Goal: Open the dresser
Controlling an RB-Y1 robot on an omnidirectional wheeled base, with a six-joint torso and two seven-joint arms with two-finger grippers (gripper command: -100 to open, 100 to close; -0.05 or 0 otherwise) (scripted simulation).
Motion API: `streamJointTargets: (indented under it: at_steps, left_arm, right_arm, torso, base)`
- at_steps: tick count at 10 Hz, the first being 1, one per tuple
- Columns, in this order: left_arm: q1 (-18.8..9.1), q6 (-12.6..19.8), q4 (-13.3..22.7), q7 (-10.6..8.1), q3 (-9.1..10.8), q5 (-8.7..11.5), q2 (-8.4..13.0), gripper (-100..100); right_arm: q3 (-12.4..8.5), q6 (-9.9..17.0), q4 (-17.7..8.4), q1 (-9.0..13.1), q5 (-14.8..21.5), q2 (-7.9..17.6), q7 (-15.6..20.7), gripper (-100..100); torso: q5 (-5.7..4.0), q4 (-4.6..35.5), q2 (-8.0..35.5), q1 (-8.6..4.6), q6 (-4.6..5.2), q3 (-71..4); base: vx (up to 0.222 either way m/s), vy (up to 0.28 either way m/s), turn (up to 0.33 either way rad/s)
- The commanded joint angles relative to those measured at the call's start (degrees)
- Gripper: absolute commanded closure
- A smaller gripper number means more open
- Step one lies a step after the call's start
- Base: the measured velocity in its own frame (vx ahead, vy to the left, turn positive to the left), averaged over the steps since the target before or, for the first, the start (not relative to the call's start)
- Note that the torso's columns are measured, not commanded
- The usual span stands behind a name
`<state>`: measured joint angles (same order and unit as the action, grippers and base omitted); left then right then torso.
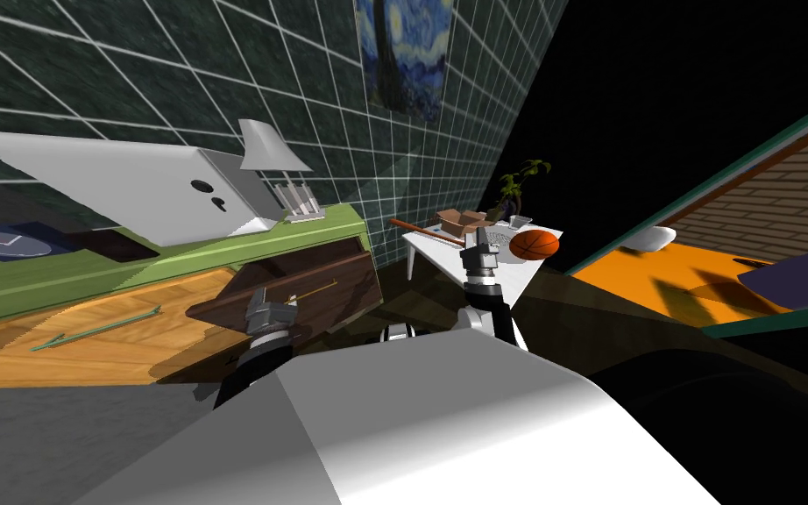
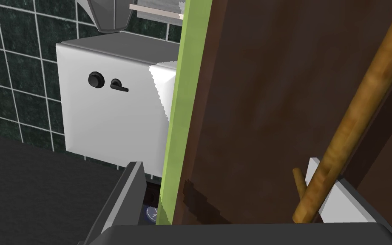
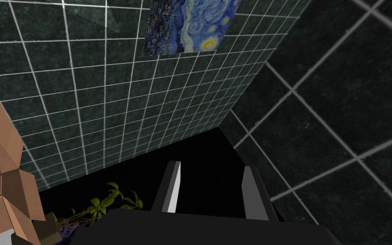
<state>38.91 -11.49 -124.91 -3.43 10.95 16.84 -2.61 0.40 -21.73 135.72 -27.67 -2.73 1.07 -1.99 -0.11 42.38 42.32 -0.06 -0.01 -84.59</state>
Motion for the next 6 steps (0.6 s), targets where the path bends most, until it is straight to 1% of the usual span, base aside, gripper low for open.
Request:
streamJointTargets:
  at_steps: [1,6]
  left_arm:
    - [0.1,0.4,-0.2,0.03,0.01,0.0,0.0,0]
    - [0.1,0.4,-0.1,0.03,0.00,0.0,0.0,0]
  right_arm:
    - [0.0,0.0,0.0,0.0,0.0,0.0,0.0,0]
    - [0.0,0.0,0.0,0.0,0.0,0.0,0.0,0]
  torso:
    - [0.02,0.0,0.1,-0.05,0.01,0.1]
    - [0.09,-0.1,0.0,0.04,0.00,0.0]
  base:
    - [0.000,0.000,0.000]
    - [0.000,0.000,0.000]
